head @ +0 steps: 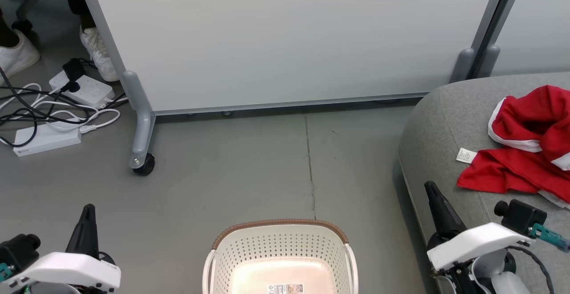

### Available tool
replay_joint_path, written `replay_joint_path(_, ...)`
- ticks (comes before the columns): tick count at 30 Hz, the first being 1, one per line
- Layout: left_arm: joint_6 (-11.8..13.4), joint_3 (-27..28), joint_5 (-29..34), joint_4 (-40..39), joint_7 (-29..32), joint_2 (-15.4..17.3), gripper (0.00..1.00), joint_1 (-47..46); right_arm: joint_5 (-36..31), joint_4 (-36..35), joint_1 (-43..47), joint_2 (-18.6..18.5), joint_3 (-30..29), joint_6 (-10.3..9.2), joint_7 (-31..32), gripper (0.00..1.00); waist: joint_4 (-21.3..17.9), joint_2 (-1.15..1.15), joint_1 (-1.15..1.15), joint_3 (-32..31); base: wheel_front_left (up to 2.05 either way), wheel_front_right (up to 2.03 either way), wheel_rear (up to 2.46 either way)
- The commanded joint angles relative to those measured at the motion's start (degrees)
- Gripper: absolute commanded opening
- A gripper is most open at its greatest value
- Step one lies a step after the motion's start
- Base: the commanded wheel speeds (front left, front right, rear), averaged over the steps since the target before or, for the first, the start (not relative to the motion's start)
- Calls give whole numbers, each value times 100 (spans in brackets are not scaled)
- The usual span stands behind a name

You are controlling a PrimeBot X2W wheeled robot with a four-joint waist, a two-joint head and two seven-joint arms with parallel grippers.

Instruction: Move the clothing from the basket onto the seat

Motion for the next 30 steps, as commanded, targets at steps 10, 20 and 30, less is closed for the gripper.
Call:
replay_joint_path(10,-164,486,-730,140,259,-45,0,-449,998,312,-591,-48,215,4,-30,0,-35,0,0,27,0,0,0)
replay_joint_path(20,-309,878,-1407,329,506,-154,0,-702,1905,670,-999,-57,406,5,-34,0,-75,0,0,57,0,0,0)
replay_joint_path(30,-425,1196,-1963,489,710,-246,0,-911,2651,971,-1339,-65,565,6,-34,0,-111,0,0,85,0,0,0)
